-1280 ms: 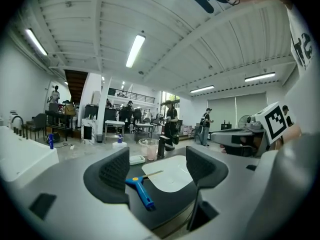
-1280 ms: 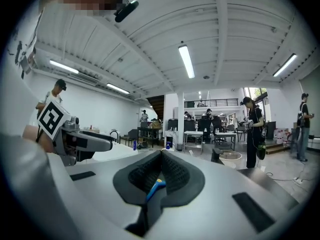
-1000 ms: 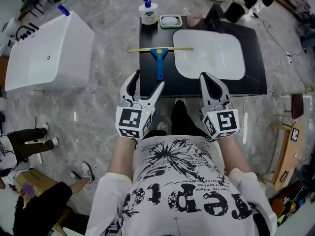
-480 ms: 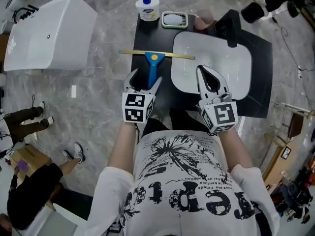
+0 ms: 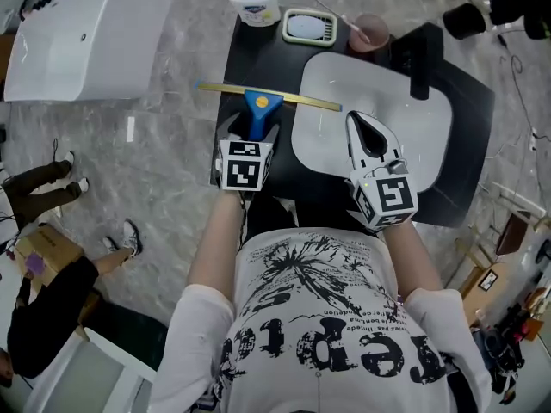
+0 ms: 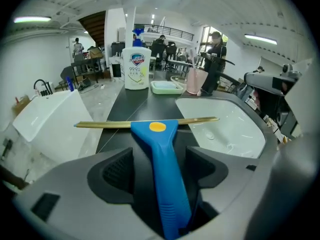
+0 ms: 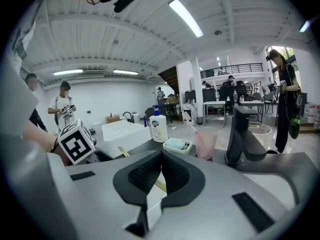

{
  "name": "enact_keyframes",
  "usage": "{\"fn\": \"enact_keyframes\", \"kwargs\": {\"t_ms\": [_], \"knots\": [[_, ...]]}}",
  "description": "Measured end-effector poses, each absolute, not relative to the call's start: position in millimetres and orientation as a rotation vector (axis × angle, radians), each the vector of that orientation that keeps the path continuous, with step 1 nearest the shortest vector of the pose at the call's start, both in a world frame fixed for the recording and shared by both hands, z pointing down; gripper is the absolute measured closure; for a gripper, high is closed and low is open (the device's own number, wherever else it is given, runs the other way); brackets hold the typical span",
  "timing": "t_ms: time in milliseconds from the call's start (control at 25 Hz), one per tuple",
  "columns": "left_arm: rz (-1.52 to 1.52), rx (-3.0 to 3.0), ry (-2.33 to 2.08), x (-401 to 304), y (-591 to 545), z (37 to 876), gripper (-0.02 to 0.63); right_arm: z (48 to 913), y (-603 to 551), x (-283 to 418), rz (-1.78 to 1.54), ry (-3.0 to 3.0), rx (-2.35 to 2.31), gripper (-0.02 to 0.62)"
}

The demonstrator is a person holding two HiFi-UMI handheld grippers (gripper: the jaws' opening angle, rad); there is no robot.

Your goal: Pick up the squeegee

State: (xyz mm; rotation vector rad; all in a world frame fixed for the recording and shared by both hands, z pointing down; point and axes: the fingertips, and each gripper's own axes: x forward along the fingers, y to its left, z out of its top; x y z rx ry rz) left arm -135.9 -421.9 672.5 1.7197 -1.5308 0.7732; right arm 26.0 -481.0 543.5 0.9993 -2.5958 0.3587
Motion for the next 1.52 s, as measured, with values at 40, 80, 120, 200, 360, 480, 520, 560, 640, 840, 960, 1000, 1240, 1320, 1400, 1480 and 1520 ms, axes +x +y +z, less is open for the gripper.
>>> {"fn": "enact_keyframes", "kwargs": {"t_ms": [40,80,120,200,360,480,520,560,640,840,960,1000,1240,1320,1400,1480,1520], "knots": [[0.787,1.703,-1.528,-135,-423,677,0.266,545,-486,28,0.366,-2.592,1.000,0.580],[0.794,1.684,-1.531,-135,-424,680,0.272,546,-491,30,0.369,-2.591,1.001,0.580],[0.796,1.668,-1.540,-136,-425,682,0.288,545,-495,31,0.368,-2.591,1.002,0.580],[0.790,1.651,-1.568,-137,-427,681,0.295,542,-502,34,0.361,-2.594,1.008,0.580],[0.776,1.637,-1.612,-137,-429,680,0.381,540,-509,40,0.370,-2.591,1.017,0.580],[0.769,1.620,-1.621,-132,-430,678,0.458,539,-508,42,0.368,-2.585,1.019,0.580],[0.764,1.617,-1.624,-131,-431,677,0.460,538,-507,43,0.366,-2.584,1.022,0.580],[0.759,1.617,-1.628,-131,-431,677,0.462,537,-506,43,0.363,-2.584,1.025,0.580],[0.748,1.622,-1.631,-131,-431,677,0.463,534,-504,44,0.358,-2.583,1.032,0.580],[0.732,1.630,-1.620,-130,-427,664,0.465,524,-495,46,0.337,-2.578,1.064,0.580],[0.721,1.676,-1.628,-129,-425,651,0.466,514,-491,47,0.319,-2.575,1.096,0.580],[0.711,1.691,-1.635,-130,-425,645,0.466,510,-489,47,0.313,-2.575,1.109,0.580],[0.617,1.774,-1.697,-140,-419,593,0.465,479,-469,42,0.258,-2.586,1.174,0.580],[0.587,1.812,-1.732,-144,-416,571,0.465,468,-461,40,0.239,-2.592,1.199,0.580],[0.545,1.855,-1.763,-147,-413,547,0.465,454,-452,38,0.218,-2.600,1.225,0.580],[0.505,1.906,-1.789,-151,-410,522,0.465,440,-442,36,0.192,-2.609,1.253,0.580],[0.488,1.936,-1.803,-153,-408,509,0.465,433,-437,34,0.178,-2.614,1.268,0.580]]}}
